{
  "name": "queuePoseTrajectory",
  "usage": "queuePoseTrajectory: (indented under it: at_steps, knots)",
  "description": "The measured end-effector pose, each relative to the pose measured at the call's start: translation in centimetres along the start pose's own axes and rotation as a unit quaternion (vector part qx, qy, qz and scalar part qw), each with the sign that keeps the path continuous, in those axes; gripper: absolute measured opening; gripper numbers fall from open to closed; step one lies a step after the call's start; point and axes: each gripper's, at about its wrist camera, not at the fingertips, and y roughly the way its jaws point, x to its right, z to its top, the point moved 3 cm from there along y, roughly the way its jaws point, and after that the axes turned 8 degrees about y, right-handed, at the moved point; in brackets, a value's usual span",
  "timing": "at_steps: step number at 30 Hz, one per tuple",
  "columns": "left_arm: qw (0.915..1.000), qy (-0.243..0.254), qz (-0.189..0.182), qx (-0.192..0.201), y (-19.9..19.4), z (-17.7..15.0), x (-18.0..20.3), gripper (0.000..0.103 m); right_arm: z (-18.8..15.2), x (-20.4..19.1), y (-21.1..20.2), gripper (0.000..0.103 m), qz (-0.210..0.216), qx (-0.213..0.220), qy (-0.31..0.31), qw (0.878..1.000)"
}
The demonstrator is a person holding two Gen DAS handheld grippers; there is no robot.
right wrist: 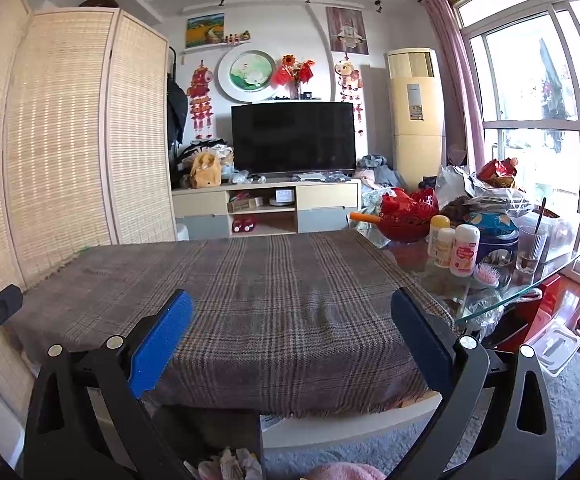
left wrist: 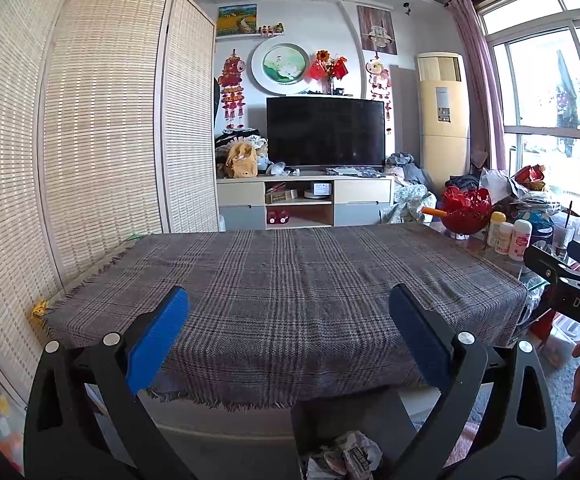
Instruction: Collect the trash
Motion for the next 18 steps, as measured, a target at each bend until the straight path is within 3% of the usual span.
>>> queuePoseTrajectory:
  at_steps: [18]
  knots:
    - [1.0,0.002,-0.003,0.001,-0.3,0.11,0.2,0.095,-0.02,0.01,-0.21,0.1,-0.002,0.002,0.004,1.0]
